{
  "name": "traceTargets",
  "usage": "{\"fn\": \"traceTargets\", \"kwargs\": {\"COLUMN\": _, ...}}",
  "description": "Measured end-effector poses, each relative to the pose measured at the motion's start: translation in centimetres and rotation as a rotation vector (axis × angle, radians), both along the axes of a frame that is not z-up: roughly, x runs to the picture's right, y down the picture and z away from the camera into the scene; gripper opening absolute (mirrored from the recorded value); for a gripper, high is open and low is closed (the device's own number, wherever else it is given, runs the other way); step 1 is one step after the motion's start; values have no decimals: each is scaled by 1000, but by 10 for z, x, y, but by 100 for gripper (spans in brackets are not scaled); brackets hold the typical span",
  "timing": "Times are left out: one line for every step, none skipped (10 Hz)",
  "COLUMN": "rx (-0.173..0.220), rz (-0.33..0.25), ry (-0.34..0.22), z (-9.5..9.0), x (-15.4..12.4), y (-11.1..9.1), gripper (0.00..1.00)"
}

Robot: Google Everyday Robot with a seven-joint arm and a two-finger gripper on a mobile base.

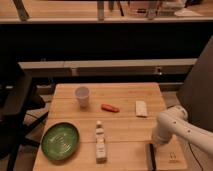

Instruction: Push the eraser across the table

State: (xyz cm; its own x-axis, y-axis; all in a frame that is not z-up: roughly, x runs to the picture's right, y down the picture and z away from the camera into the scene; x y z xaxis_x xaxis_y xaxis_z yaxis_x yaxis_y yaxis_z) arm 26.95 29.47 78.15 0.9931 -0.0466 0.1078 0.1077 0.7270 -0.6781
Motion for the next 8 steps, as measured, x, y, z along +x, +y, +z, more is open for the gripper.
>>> {"fn": "traceTargets", "kwargs": {"rx": -1, "rz": -17, "ry": -15, "z": 1, "x": -8, "y": -1, "gripper": 3}}
{"fn": "traceTargets", "kwargs": {"rx": -2, "rz": -16, "ry": -17, "z": 1, "x": -10, "y": -1, "gripper": 3}}
{"fn": "traceTargets", "kwargs": {"rx": 0, "rz": -17, "ry": -17, "z": 1, "x": -10, "y": -1, "gripper": 3}}
{"fn": "traceTargets", "kwargs": {"rx": 2, "rz": -31, "ry": -21, "z": 1, "x": -11, "y": -1, "gripper": 3}}
{"fn": "traceTargets", "kwargs": {"rx": -2, "rz": -52, "ry": -36, "z": 1, "x": -18, "y": 0, "gripper": 3}}
{"fn": "traceTargets", "kwargs": {"rx": -5, "rz": -57, "ry": -45, "z": 1, "x": -23, "y": -1, "gripper": 3}}
{"fn": "traceTargets", "kwargs": {"rx": -5, "rz": -55, "ry": -45, "z": 1, "x": -24, "y": -1, "gripper": 3}}
{"fn": "traceTargets", "kwargs": {"rx": -5, "rz": -53, "ry": -45, "z": 1, "x": -23, "y": 0, "gripper": 3}}
